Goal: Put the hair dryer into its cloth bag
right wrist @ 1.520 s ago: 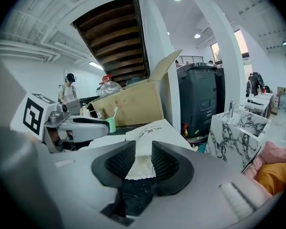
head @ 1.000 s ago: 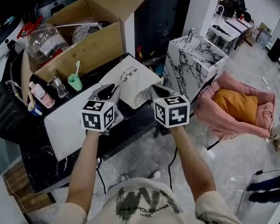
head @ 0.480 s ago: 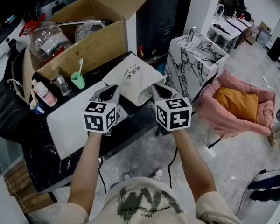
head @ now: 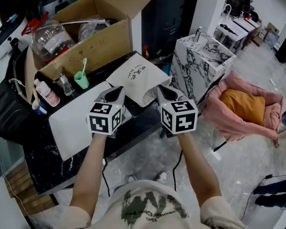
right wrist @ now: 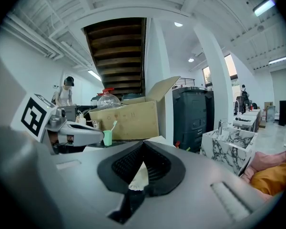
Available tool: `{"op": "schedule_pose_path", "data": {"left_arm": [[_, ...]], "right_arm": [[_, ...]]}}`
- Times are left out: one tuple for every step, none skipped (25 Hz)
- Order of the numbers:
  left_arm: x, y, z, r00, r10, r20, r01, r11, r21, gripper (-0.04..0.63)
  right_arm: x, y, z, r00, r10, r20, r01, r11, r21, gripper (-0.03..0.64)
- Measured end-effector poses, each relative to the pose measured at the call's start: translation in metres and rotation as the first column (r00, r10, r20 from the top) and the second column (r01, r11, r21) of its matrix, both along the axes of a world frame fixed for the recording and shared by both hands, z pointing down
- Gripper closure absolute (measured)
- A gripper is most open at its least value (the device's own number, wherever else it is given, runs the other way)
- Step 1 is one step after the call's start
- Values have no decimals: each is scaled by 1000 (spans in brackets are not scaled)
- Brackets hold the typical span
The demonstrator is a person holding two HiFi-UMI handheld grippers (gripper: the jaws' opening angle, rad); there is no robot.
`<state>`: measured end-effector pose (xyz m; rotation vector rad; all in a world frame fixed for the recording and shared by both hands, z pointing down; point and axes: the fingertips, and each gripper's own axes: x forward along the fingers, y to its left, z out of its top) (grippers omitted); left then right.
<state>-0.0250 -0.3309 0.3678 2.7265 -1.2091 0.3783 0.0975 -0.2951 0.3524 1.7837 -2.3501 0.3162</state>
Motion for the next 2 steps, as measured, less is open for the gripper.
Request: {"op": "schedule_pose_path", "data": {"left_arm": [[0, 0, 1, 1000, 2, 0, -2, 1000, -2, 592], [1, 1, 2, 1000, 3, -1, -3, 1000, -3, 592]], "right_arm": [[0, 0, 0, 1000, 0, -2, 0, 1000, 1, 618], [0, 1, 1, 1000, 0, -3, 0, 1000, 2, 618]]}}
